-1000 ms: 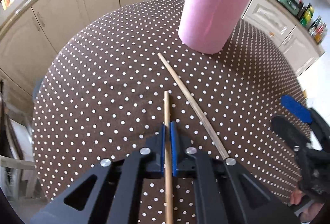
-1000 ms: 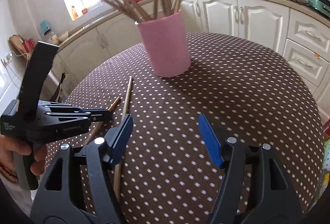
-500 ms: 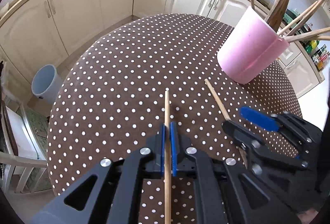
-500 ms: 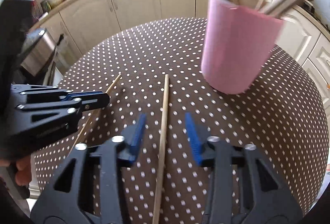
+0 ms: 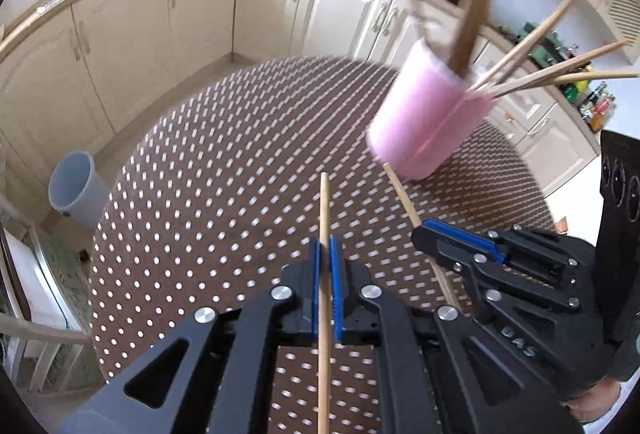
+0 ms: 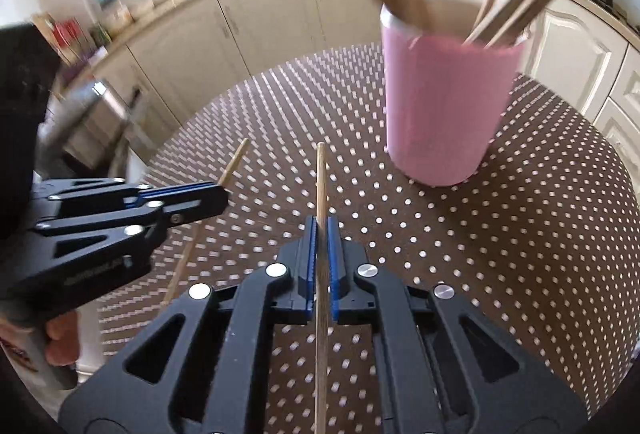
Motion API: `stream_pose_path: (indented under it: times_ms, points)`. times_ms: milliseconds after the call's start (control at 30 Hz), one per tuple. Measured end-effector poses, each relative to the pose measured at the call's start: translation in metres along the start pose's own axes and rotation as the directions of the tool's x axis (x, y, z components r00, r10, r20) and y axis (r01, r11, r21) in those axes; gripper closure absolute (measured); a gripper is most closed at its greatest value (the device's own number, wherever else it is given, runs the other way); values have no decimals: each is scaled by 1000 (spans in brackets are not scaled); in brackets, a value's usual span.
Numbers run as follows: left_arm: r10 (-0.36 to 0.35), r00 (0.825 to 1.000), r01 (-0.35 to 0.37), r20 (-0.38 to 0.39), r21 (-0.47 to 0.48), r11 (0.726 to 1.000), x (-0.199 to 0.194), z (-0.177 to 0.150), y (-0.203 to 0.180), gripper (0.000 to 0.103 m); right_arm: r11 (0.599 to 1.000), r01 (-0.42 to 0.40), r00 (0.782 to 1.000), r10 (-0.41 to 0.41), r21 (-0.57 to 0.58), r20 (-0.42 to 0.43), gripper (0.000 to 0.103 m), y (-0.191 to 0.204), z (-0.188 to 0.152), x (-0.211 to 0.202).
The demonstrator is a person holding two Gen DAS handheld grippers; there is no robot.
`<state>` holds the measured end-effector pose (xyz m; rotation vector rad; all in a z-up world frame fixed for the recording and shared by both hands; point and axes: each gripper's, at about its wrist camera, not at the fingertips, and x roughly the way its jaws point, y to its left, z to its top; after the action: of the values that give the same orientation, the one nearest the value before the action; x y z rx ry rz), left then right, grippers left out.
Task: Organize utensils
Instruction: 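Raise both held chopsticks and insert them into the pink cup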
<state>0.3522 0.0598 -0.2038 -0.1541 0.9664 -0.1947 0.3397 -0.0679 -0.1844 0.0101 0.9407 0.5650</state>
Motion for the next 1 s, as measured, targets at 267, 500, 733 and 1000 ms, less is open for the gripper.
stream_pose_path:
  times_ms: [267, 500, 733, 1000]
  points:
    - [-62, 987, 50, 151, 82, 995, -72, 11, -45, 97, 999, -46, 974, 45, 1, 220, 97, -3, 3, -97]
    - [-107, 954, 69, 280, 142, 987, -120, 5, -72, 97, 1000, -23, 935, 27, -14, 354, 97, -1, -4, -147]
    - [-135, 926, 72, 354, 184, 980, -146, 4, -102, 97, 1000, 10, 882, -3, -11, 472, 97, 3, 0, -176]
    - [-142, 882, 57, 450, 196, 979, -169, 33, -120, 97, 996, 89, 804, -54, -29, 592, 97, 9, 23, -197]
